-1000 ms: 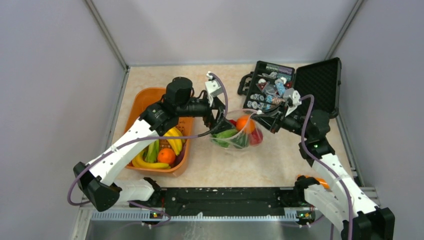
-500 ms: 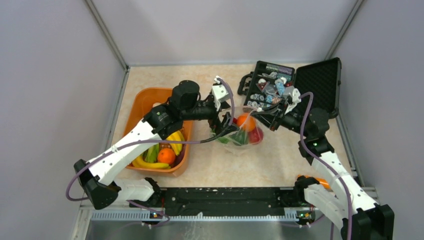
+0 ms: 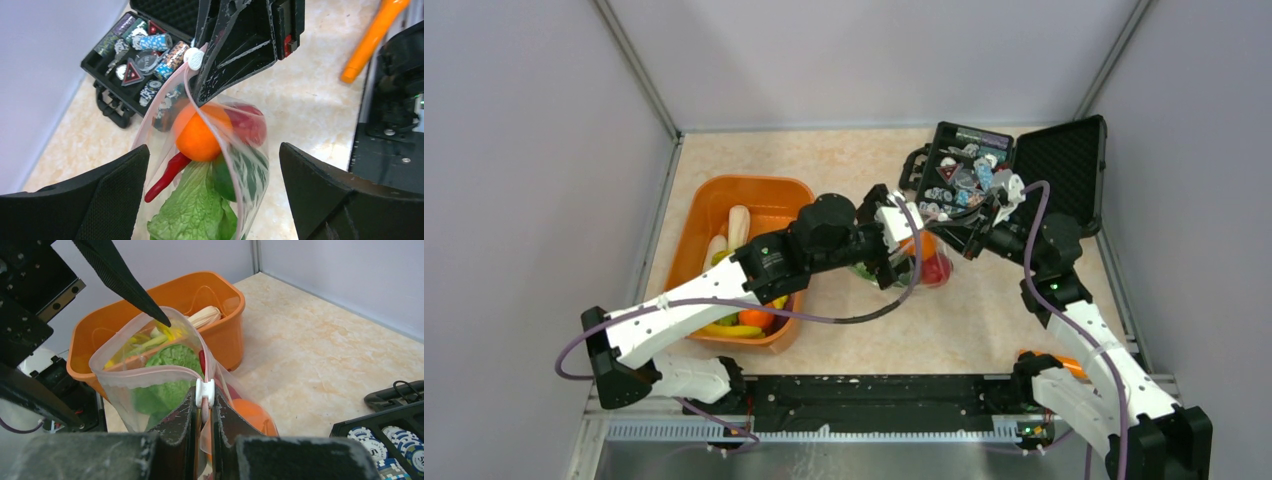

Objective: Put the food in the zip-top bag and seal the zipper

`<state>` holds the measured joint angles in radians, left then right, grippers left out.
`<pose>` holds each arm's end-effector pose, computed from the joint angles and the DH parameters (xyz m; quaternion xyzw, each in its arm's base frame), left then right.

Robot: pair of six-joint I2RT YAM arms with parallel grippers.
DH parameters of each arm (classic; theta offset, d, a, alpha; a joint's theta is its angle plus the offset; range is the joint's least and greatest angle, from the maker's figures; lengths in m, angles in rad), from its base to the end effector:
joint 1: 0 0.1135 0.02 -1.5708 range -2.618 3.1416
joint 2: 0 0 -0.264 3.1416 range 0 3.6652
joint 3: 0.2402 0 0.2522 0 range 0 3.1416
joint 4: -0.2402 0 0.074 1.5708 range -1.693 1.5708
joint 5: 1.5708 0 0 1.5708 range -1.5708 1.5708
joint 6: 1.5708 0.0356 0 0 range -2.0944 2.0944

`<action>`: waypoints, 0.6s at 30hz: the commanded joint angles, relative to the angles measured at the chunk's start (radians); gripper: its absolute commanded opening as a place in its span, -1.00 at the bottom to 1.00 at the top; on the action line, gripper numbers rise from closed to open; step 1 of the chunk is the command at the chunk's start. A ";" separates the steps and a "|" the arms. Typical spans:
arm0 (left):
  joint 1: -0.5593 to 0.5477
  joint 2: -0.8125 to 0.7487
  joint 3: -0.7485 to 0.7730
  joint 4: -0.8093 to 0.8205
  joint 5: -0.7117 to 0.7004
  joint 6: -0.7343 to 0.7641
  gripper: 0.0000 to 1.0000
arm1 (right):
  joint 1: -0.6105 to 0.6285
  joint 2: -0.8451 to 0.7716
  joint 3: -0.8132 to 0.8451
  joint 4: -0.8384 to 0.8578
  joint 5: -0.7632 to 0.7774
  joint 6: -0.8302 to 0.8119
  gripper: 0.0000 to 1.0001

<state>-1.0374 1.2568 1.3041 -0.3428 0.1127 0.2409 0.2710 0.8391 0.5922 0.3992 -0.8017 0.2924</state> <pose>0.1414 -0.2474 0.4043 0.5055 0.6239 -0.2722 0.5303 0.1795 0.0764 0.3232 -0.2897 0.6028 0.4383 0.6005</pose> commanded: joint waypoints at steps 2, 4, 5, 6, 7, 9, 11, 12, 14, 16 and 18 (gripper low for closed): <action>-0.076 0.032 -0.001 0.090 -0.230 0.114 0.97 | 0.004 -0.015 0.058 0.036 0.001 0.000 -1.00; -0.095 0.017 -0.001 0.098 -0.234 0.119 0.97 | 0.004 -0.019 0.058 0.022 0.004 -0.011 -1.00; -0.102 0.007 -0.007 0.103 -0.242 0.121 0.97 | 0.004 -0.023 0.058 0.013 0.004 -0.017 -1.00; -0.105 -0.003 -0.015 0.115 -0.250 0.124 0.97 | 0.003 -0.026 0.057 0.010 0.005 -0.022 -1.00; -0.105 -0.015 -0.033 0.135 -0.264 0.127 0.97 | 0.004 -0.030 0.055 0.009 0.006 -0.022 -1.00; -0.105 -0.029 -0.060 0.171 -0.293 0.145 0.97 | 0.004 -0.033 0.053 0.011 0.000 -0.021 -1.00; -0.109 -0.038 -0.066 0.174 -0.302 0.158 0.97 | 0.004 -0.035 0.050 0.011 0.001 -0.021 -1.00; -0.113 -0.049 -0.067 0.173 -0.290 0.159 0.97 | 0.003 -0.037 0.049 0.008 0.000 -0.022 -1.00; -0.116 -0.076 -0.093 0.218 -0.260 0.161 0.97 | 0.004 -0.041 0.047 0.003 -0.001 -0.023 -1.00; -0.116 -0.081 -0.113 0.237 -0.246 0.178 0.98 | 0.004 -0.049 0.044 0.007 -0.005 -0.023 -1.00; -0.115 -0.036 -0.089 0.192 -0.266 0.196 0.97 | 0.003 -0.053 0.041 0.017 -0.020 -0.017 -1.00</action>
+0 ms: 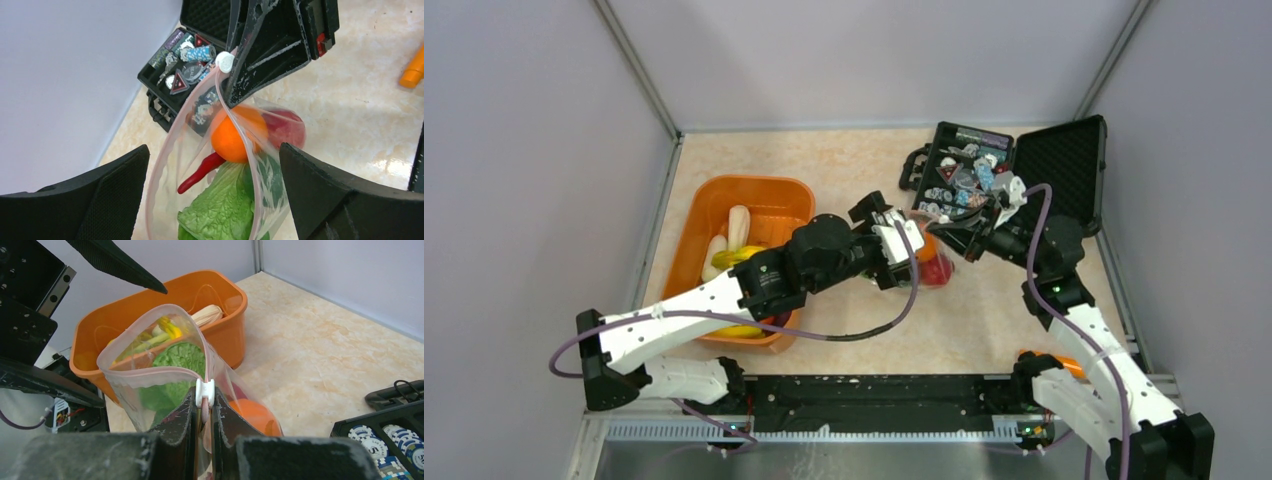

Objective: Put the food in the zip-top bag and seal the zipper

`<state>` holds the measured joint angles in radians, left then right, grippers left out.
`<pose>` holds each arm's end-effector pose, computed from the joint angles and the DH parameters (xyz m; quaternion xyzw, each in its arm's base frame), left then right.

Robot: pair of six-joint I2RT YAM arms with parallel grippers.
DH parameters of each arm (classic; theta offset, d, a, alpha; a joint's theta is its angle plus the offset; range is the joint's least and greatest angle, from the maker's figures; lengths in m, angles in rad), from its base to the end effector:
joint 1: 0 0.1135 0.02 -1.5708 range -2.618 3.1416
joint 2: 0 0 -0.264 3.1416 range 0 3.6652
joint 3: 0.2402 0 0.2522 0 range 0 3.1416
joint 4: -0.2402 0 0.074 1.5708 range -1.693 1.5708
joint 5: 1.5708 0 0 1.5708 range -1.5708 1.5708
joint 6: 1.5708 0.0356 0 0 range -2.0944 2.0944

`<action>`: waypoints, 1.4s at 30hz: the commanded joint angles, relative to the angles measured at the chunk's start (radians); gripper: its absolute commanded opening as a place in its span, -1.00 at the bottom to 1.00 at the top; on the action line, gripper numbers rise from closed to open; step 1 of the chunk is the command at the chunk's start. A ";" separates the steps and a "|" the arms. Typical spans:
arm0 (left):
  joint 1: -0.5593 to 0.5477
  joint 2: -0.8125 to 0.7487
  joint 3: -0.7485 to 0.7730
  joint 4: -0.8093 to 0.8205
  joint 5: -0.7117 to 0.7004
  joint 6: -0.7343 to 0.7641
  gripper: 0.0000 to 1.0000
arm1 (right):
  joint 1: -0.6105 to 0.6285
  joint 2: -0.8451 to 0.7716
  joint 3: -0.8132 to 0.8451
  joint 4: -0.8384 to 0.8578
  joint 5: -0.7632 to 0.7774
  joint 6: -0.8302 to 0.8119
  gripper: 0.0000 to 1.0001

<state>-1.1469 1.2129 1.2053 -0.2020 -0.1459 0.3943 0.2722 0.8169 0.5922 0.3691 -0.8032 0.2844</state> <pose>0.1198 -0.2529 0.3962 0.5070 0.5881 -0.1779 0.6045 0.1753 0.0755 0.3241 -0.2919 0.6040 0.4371 0.5991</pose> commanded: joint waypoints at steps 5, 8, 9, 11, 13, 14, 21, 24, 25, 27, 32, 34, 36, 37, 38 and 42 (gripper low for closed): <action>0.018 0.119 0.110 -0.097 0.033 0.021 0.97 | 0.004 -0.047 0.045 0.049 -0.061 -0.019 -1.00; 0.048 0.134 0.124 -0.109 0.100 -0.017 0.97 | 0.002 -0.056 0.043 0.055 -0.085 -0.026 -1.00; 0.058 0.131 0.119 -0.101 0.114 -0.027 0.97 | 0.004 -0.060 0.040 0.055 -0.089 -0.028 -1.00; 0.081 0.122 0.112 -0.091 0.125 -0.046 0.97 | 0.002 -0.071 0.035 0.055 -0.095 -0.036 -1.00; 0.098 0.111 0.106 -0.088 0.133 -0.058 0.97 | 0.002 -0.082 0.031 0.050 -0.100 -0.043 -1.00; 0.107 0.103 0.105 -0.085 0.139 -0.063 0.97 | 0.002 -0.085 0.029 0.045 -0.104 -0.049 -1.00; 0.121 0.040 0.098 -0.050 0.229 -0.069 0.97 | 0.004 -0.104 0.025 0.005 -0.134 -0.073 -1.00; 0.124 0.026 0.103 -0.054 0.248 -0.046 0.97 | 0.003 -0.110 0.024 -0.003 -0.167 -0.084 -1.00; 0.130 0.033 0.112 -0.065 0.254 -0.037 0.97 | 0.002 -0.112 0.025 -0.002 -0.185 -0.087 -1.00; 0.147 0.054 0.139 -0.102 0.302 -0.026 0.97 | 0.002 -0.114 0.026 -0.009 -0.203 -0.093 -1.00; 0.184 0.103 0.196 -0.201 0.450 0.008 0.97 | 0.003 -0.117 0.037 -0.038 -0.223 -0.114 -1.00; 0.187 0.115 0.194 -0.209 0.492 0.033 0.97 | 0.003 -0.119 0.041 -0.047 -0.222 -0.126 -1.00; 0.194 0.130 0.207 -0.244 0.547 0.069 0.97 | 0.003 -0.120 0.045 -0.054 -0.220 -0.130 -1.00; 0.195 0.138 0.221 -0.267 0.565 0.076 0.97 | 0.004 -0.120 0.047 -0.058 -0.218 -0.134 -1.00; 0.197 0.147 0.234 -0.293 0.583 0.081 0.97 | 0.004 -0.119 0.047 -0.064 -0.213 -0.137 -1.00; 0.199 0.162 0.247 -0.329 0.573 0.082 0.84 | 0.004 -0.119 0.050 -0.070 -0.215 -0.143 -1.00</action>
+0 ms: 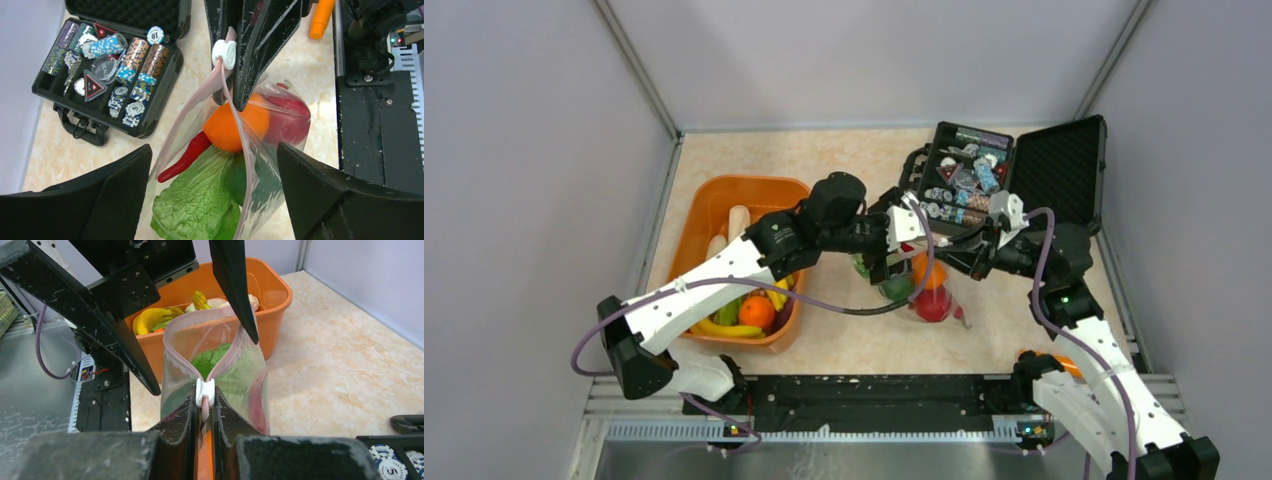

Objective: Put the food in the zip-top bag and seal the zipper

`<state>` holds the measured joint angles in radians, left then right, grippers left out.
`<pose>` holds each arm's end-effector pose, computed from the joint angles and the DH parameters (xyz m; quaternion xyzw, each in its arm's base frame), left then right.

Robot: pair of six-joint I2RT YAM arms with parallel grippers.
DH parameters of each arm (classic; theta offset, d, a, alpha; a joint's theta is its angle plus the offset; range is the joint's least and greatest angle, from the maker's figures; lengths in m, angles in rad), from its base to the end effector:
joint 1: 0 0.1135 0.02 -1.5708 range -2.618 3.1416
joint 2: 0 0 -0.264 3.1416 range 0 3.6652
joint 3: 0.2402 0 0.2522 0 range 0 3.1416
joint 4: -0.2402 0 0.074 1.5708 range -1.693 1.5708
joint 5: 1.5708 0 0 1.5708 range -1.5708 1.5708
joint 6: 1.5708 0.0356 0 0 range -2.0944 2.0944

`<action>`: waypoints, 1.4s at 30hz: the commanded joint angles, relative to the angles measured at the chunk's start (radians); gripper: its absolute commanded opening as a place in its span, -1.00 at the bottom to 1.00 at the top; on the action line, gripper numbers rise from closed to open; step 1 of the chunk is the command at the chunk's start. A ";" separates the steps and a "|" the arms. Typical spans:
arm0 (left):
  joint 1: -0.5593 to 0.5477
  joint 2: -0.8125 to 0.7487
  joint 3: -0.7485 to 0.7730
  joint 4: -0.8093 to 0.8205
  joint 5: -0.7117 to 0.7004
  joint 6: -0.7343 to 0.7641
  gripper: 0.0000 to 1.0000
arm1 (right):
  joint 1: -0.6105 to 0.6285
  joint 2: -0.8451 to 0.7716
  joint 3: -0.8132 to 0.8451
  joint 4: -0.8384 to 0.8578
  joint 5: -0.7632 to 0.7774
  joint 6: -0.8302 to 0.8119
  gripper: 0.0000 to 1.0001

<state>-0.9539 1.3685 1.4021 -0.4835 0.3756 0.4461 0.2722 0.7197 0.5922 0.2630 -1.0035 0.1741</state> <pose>0.1665 -0.2573 0.3937 0.6120 0.5725 -0.2842 0.4658 0.1502 0.0731 0.3285 -0.3902 0.5581 0.4546 0.5741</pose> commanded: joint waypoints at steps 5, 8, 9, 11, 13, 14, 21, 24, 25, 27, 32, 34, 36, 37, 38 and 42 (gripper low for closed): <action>0.018 0.028 0.063 -0.046 0.012 0.019 0.39 | 0.003 -0.033 0.051 0.019 -0.033 -0.045 -1.00; 0.023 0.032 0.068 -0.022 0.022 0.004 0.31 | 0.003 -0.042 0.048 0.008 -0.049 -0.052 -1.00; 0.024 0.034 0.070 -0.017 0.026 0.000 0.23 | 0.003 -0.045 0.044 0.011 -0.053 -0.052 -1.00; 0.026 0.040 0.073 -0.014 0.026 -0.011 0.07 | 0.004 -0.054 0.039 0.010 -0.053 -0.054 -1.00; 0.026 0.046 0.078 -0.018 0.025 -0.020 -0.23 | 0.003 -0.059 0.040 0.000 -0.058 -0.061 -1.00; 0.026 0.047 0.077 -0.021 0.025 -0.022 -0.35 | 0.003 -0.061 0.039 -0.004 -0.056 -0.062 -1.00; 0.026 0.035 0.056 0.003 0.021 -0.045 0.41 | 0.004 -0.064 0.034 -0.016 -0.056 -0.074 -1.00; 0.026 0.038 0.058 0.007 0.011 -0.041 0.71 | 0.003 -0.067 0.043 -0.039 -0.063 -0.091 -1.00; 0.026 0.038 0.062 0.009 0.006 -0.041 0.93 | 0.003 -0.066 0.049 -0.053 -0.067 -0.101 -1.00; 0.026 0.035 0.067 0.014 0.006 -0.034 0.97 | 0.003 -0.066 0.058 -0.071 -0.077 -0.109 -1.00; 0.026 0.030 0.070 0.026 0.051 -0.010 0.97 | 0.003 -0.065 0.078 -0.106 -0.109 -0.136 -1.00; 0.028 0.041 0.084 -0.002 0.105 0.018 0.97 | 0.003 -0.064 0.086 -0.120 -0.119 -0.149 -1.00; 0.030 0.072 0.128 -0.075 0.154 0.043 0.97 | 0.003 -0.062 0.093 -0.135 -0.125 -0.162 -1.00; 0.031 0.091 0.156 -0.117 0.173 0.053 0.97 | 0.003 -0.062 0.099 -0.145 -0.125 -0.167 -1.00; 0.032 0.109 0.189 -0.156 0.184 0.066 0.97 | 0.003 -0.061 0.105 -0.154 -0.131 -0.169 -1.00; 0.036 0.154 0.236 -0.209 0.195 0.072 0.97 | 0.004 -0.057 0.127 -0.200 -0.146 -0.215 -1.00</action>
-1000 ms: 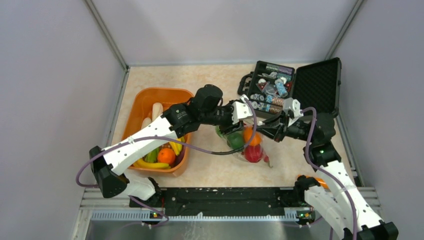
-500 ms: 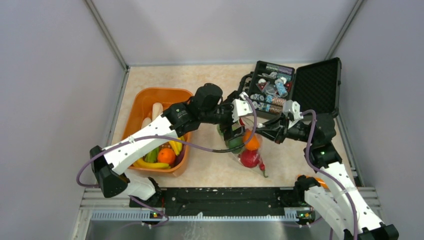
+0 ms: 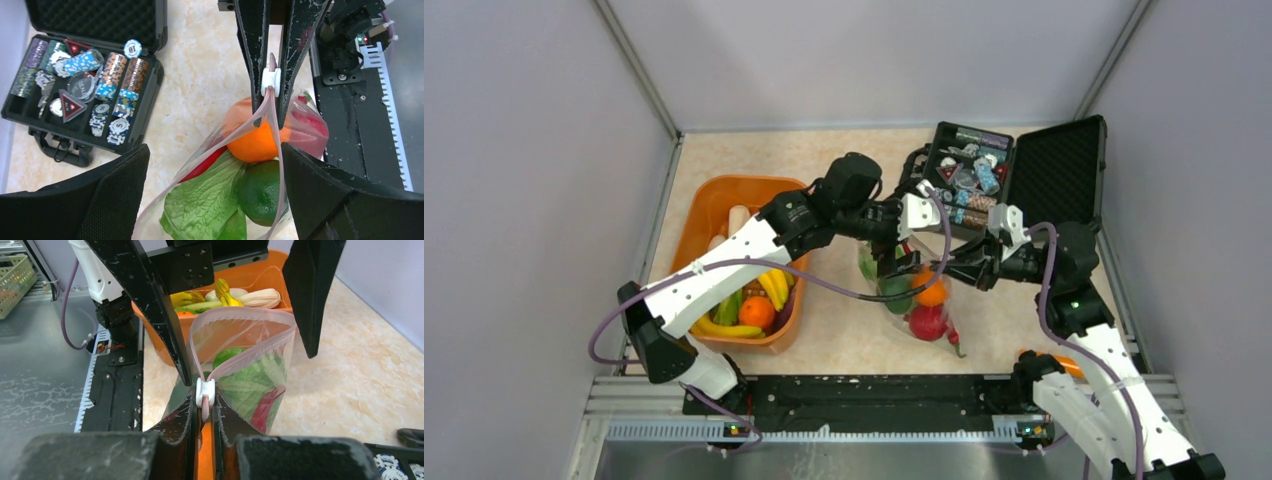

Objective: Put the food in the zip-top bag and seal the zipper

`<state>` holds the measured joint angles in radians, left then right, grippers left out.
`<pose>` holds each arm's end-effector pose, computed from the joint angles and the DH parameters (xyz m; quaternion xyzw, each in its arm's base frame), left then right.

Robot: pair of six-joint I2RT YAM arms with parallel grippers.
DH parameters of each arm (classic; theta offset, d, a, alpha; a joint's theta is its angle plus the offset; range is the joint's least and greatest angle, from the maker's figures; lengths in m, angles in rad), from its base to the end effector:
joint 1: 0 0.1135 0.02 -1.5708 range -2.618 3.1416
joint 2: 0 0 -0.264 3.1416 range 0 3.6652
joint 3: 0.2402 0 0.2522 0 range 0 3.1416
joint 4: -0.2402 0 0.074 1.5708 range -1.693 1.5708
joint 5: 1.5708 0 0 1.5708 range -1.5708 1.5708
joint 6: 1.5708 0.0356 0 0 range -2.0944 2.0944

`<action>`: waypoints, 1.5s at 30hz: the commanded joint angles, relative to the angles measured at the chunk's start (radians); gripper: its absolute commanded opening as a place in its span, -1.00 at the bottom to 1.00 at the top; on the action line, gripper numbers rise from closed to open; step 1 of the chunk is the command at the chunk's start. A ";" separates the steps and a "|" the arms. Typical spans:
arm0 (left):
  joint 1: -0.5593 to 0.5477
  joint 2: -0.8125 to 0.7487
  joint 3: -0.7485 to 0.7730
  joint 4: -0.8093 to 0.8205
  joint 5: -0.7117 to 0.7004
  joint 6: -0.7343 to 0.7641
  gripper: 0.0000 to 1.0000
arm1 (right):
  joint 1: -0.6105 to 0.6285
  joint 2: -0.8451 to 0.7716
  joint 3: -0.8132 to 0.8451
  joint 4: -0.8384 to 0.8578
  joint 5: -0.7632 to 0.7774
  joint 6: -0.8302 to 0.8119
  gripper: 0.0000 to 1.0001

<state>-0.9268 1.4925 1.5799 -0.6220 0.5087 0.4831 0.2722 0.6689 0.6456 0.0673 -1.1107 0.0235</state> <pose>0.1834 -0.2732 0.4043 0.6398 0.5596 -0.3187 0.4195 0.1348 0.0708 0.3354 -0.4508 0.5357 0.4510 0.5535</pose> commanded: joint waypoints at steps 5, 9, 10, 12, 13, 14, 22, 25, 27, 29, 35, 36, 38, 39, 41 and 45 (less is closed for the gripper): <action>0.014 0.068 0.129 -0.162 0.114 0.066 0.97 | 0.003 -0.010 0.085 -0.029 -0.026 -0.081 -1.00; 0.016 0.093 0.143 -0.222 0.093 0.078 0.78 | 0.003 -0.015 0.088 -0.043 -0.029 -0.092 -1.00; 0.016 0.096 0.143 -0.225 0.087 0.075 0.69 | 0.004 -0.015 0.088 -0.045 -0.029 -0.094 -1.00; 0.018 0.097 0.146 -0.238 0.081 0.072 0.46 | 0.003 -0.017 0.085 -0.045 -0.030 -0.097 -1.00; 0.020 0.096 0.146 -0.242 0.078 0.070 0.36 | 0.003 -0.019 0.084 -0.046 -0.029 -0.097 -1.00; 0.021 0.094 0.145 -0.242 0.075 0.070 0.23 | 0.003 -0.020 0.082 -0.044 -0.032 -0.097 -1.00; 0.025 0.105 0.150 -0.217 0.036 0.043 -0.42 | 0.004 -0.031 0.075 -0.057 -0.026 -0.099 -1.00; 0.025 0.110 0.155 -0.216 0.028 0.036 0.51 | 0.003 -0.037 0.078 -0.064 -0.030 -0.113 -1.00; 0.025 0.111 0.158 -0.219 0.038 0.043 0.67 | 0.004 -0.037 0.082 -0.090 -0.028 -0.121 -1.00; 0.026 0.112 0.160 -0.215 0.042 0.051 0.97 | 0.003 -0.035 0.085 -0.089 -0.031 -0.123 -1.00; 0.046 0.150 0.250 -0.243 0.094 0.084 0.97 | 0.003 -0.028 0.092 -0.085 -0.050 -0.124 -1.00; 0.051 0.166 0.280 -0.289 0.138 0.103 0.97 | 0.003 -0.031 0.094 -0.086 -0.047 -0.125 -1.00; 0.056 0.198 0.319 -0.351 0.177 0.136 0.97 | 0.004 -0.031 0.099 -0.095 -0.045 -0.131 -1.00; 0.057 0.214 0.336 -0.389 0.188 0.152 0.97 | 0.004 -0.029 0.104 -0.104 -0.042 -0.136 -1.00; 0.057 0.252 0.372 -0.463 0.195 0.179 0.96 | 0.004 -0.029 0.110 -0.120 -0.036 -0.146 -1.00; 0.057 0.281 0.399 -0.523 0.209 0.188 0.67 | 0.003 -0.029 0.109 -0.124 -0.025 -0.152 -1.00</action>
<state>-0.8726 1.7466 1.9388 -1.0351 0.6662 0.6197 0.2722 0.6487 0.6903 -0.0845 -1.1259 -0.0963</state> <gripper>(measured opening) 0.900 0.064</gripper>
